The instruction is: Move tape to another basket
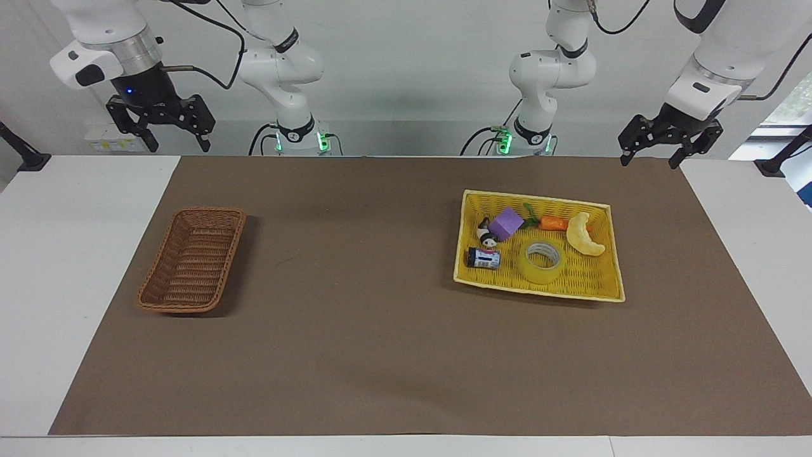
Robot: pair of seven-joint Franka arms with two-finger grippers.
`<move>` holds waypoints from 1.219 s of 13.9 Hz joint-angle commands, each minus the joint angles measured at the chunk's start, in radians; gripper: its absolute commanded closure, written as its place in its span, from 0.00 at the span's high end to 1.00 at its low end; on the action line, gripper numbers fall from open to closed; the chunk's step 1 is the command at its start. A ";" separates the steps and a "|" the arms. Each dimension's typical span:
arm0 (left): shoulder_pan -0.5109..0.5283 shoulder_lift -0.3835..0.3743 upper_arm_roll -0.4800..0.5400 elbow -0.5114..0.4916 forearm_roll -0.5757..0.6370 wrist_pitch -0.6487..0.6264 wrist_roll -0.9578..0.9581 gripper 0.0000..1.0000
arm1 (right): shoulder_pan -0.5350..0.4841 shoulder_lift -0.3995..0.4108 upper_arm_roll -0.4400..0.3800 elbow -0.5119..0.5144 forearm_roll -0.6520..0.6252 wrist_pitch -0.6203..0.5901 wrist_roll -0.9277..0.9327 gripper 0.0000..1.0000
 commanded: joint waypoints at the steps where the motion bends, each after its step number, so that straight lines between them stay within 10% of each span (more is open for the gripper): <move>1: -0.003 -0.006 0.004 -0.008 -0.012 0.001 0.022 1.00 | -0.007 0.000 0.001 0.001 0.015 0.002 -0.019 1.00; 17: -0.003 -0.044 0.004 -0.081 -0.014 0.054 0.002 1.00 | -0.007 0.000 0.001 0.001 0.015 0.002 -0.019 1.00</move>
